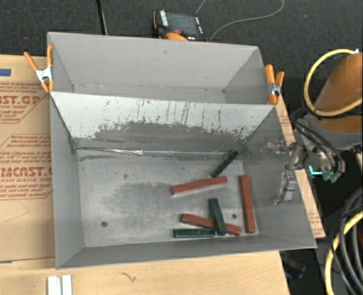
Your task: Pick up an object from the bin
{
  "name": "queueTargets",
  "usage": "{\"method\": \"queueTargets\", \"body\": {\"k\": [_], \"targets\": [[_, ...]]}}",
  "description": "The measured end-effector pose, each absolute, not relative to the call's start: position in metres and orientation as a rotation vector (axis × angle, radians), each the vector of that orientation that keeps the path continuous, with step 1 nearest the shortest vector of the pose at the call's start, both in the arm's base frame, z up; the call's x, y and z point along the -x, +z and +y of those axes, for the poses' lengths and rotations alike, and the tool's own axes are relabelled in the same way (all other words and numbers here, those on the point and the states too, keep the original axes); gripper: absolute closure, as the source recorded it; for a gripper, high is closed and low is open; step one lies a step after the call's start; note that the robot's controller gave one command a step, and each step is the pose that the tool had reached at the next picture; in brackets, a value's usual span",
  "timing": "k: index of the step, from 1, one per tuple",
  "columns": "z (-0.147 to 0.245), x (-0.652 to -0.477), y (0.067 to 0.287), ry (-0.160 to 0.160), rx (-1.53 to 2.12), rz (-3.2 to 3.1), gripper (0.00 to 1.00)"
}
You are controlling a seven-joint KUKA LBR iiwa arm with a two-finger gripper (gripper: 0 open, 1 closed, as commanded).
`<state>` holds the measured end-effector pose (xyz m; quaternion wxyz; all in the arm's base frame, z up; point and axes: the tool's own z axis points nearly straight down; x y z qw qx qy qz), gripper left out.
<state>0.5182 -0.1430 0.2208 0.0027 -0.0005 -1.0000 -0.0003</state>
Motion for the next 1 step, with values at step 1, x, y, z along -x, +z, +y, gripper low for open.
{"method": "queueTargets", "body": {"k": [1], "targets": [[-0.0736, -0.5728, 0.1338, -0.005, -0.265, -3.129, 0.00]]}}
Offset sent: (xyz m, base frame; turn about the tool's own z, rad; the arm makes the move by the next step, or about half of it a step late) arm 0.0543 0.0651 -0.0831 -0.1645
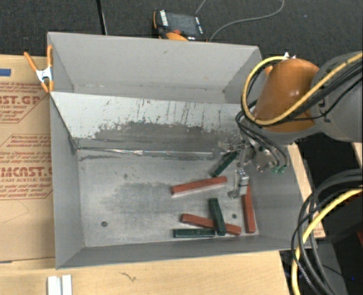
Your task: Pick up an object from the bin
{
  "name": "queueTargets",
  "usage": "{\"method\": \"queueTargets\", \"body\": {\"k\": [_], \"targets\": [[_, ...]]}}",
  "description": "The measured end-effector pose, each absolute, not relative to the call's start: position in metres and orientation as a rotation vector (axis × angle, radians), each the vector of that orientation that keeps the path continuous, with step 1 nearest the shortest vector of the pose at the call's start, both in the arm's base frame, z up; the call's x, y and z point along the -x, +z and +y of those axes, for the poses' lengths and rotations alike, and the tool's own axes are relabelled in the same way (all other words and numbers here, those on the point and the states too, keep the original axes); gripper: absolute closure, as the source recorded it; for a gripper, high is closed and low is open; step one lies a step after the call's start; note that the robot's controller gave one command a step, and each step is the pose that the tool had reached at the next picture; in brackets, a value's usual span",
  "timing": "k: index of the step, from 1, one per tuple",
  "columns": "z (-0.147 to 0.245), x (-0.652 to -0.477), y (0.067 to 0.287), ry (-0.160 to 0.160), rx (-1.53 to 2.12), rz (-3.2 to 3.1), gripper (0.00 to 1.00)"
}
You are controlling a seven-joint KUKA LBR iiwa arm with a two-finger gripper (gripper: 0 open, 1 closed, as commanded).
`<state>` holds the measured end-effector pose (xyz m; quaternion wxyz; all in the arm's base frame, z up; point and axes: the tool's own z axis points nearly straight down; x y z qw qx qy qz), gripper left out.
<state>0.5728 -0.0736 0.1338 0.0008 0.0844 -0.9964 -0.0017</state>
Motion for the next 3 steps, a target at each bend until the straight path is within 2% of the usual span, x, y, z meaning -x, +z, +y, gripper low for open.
{"method": "queueTargets", "body": {"k": [1, 2, 3], "targets": [[-0.035, -0.578, 0.067, -0.005, -0.306, -3.125, 0.00], [-0.037, -0.579, 0.071, 0.000, -0.302, -3.130, 1.00], [-0.023, -0.570, 0.233, 0.003, -0.526, -3.108, 1.00]]}}
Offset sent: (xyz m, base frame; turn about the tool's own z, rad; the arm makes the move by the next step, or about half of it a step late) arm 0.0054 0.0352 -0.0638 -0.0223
